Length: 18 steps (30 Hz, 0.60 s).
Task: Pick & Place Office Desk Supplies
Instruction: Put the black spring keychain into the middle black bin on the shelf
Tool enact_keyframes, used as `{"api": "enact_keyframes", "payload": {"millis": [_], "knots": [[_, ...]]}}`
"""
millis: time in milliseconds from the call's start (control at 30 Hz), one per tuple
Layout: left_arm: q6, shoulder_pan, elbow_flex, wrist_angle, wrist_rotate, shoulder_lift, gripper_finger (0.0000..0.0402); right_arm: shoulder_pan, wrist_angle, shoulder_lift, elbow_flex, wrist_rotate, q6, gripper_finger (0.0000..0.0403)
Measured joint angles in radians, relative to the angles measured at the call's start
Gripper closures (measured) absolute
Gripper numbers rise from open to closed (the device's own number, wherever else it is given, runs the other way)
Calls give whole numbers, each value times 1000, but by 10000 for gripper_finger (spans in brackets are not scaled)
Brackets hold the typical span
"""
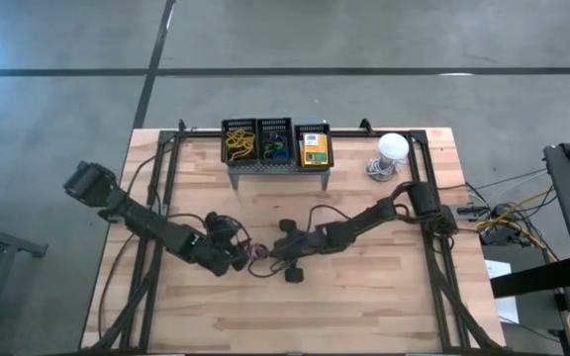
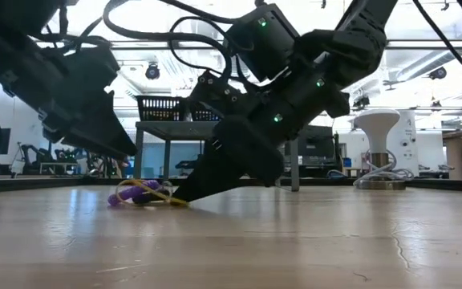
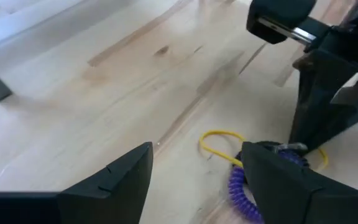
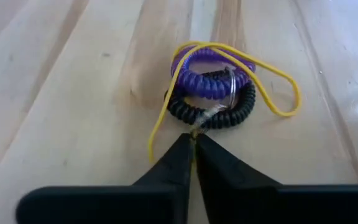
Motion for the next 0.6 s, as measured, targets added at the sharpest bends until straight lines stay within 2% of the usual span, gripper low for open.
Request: {"api": "enact_keyframes", "payload": {"millis": [133, 400, 600], "knots": [[0, -1, 2, -1, 1, -6, 151, 0, -41, -41, -5, 35, -5, 391], [-58, -19, 1, -78, -19, -60, 151, 4, -236, -233, -34, 59, -12, 394], [-55, -70, 3, 13, -80, -70, 151, -17, -364, -416, -22, 118, -78, 394]]}}
